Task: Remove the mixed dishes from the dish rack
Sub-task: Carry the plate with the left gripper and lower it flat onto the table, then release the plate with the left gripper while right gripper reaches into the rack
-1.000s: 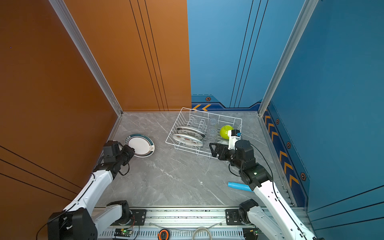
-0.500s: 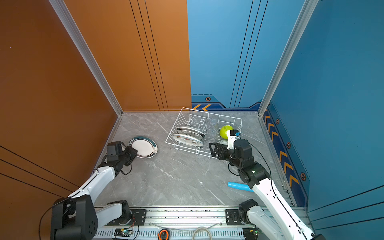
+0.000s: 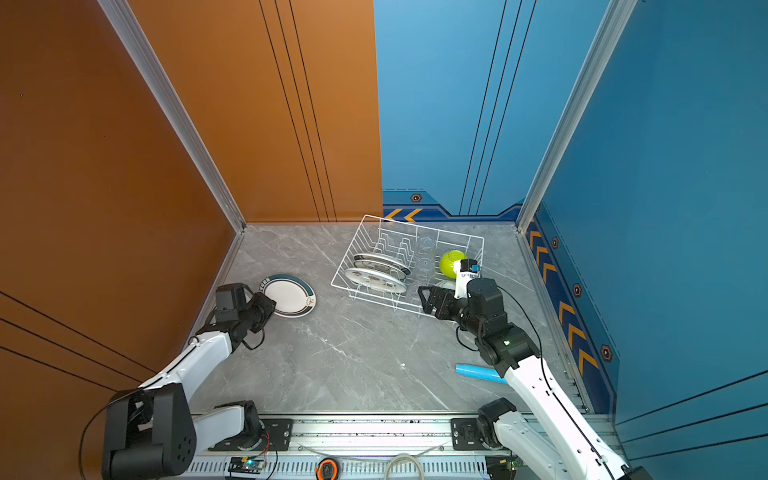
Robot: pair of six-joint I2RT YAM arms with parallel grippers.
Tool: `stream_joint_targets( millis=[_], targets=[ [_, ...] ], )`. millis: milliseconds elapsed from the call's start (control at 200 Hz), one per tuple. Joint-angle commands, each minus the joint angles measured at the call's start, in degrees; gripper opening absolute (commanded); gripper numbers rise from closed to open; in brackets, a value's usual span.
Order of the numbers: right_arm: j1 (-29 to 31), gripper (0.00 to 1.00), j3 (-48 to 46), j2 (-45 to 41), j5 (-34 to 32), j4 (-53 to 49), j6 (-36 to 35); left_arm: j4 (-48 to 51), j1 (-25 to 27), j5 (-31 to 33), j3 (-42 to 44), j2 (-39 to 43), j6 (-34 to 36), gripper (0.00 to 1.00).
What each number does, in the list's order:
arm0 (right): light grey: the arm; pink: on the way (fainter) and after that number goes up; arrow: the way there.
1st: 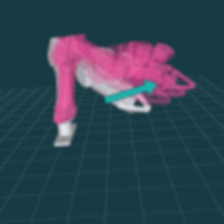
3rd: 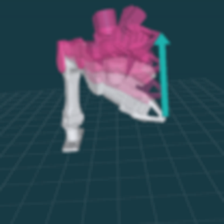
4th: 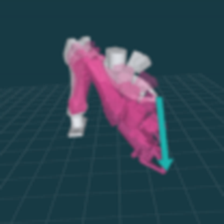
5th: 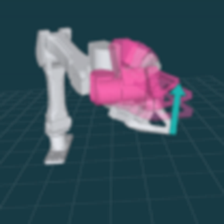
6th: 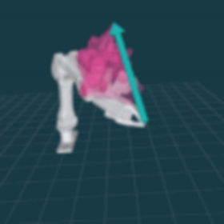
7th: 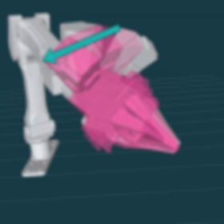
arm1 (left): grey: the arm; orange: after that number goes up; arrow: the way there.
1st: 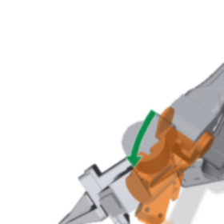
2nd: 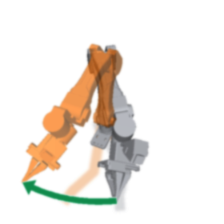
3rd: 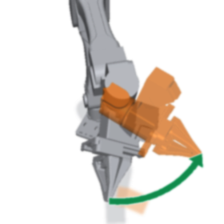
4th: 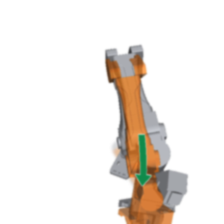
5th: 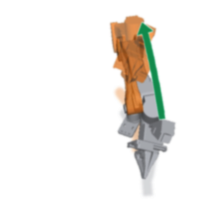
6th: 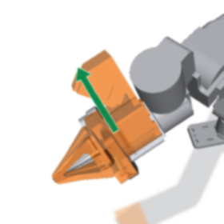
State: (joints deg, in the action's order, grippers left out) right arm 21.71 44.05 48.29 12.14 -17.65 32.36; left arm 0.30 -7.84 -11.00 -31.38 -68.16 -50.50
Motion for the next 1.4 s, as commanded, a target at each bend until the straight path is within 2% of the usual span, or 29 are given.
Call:
stream_joint_targets(
  millis=[0, 140, 270, 425, 500, 550, 571, 636, 706, 976, 1191, 1396],
  targets=[
    [0.10, 0.92, -0.50, 0.32, -0.81, -1.78, -1.20, -1.87, -0.36, -1.29, 1.06, 0.48, 0.01, 0.12],
    [0.01, 0.92, -0.59, 0.40, -0.94, -2.15, -1.08, -0.71, -0.35, -0.98, 1.39, 0.57, 0.66, 0.16],
    [-0.01, 0.92, -0.72, 0.31, -0.98, -2.47, -1.07, 0.21, -0.56, -1.66, 1.57, 0.24, 1.10, 0.30],
    [-0.09, 0.92, -0.59, 0.53, -0.87, -2.61, -1.17, 1.14, -0.44, -2.00, 1.74, 0.70, 1.86, 0.70],
    [-0.14, 0.93, -0.55, 0.65, -0.72, -2.74, -1.30, 2.46, -0.35, -1.05, 1.80, 1.59, 2.54, 0.82],
    [-0.14, 0.92, -0.53, 0.71, -0.63, -2.90, -1.41, 3.16, -0.39, -0.33, 1.85, 2.29, 2.90, 0.85],
    [-0.17, 0.93, -0.55, 0.71, -0.63, -2.93, -1.42, 3.39, -0.42, -0.12, 2.01, 2.53, 3.00, 0.91],
    [-0.17, 0.92, -0.63, 0.58, -0.67, -3.01, -1.49, 3.67, -0.31, 0.11, 2.33, 3.29, 3.19, 0.97],
    [-0.18, 0.93, -0.73, 0.79, -0.80, -3.09, -1.60, 3.74, -0.11, 0.17, 2.54, 3.81, 3.30, 1.00],
    [1.15, 0.93, 1.95, 3.54, -0.92, -5.48, -2.59, 4.23, 1.91, -0.51, 2.78, 5.54, 3.98, 0.98],
    [8.40, 0.93, 6.29, 7.45, -8.41, -8.92, -6.50, 6.37, 5.85, 0.41, 3.39, 11.21, 5.03, 0.98],
    [15.50, 0.93, 14.76, 18.61, -12.96, -10.79, -12.37, 12.06, 11.06, 3.86, 2.25, 17.98, 8.64, 0.98]
  ],
)
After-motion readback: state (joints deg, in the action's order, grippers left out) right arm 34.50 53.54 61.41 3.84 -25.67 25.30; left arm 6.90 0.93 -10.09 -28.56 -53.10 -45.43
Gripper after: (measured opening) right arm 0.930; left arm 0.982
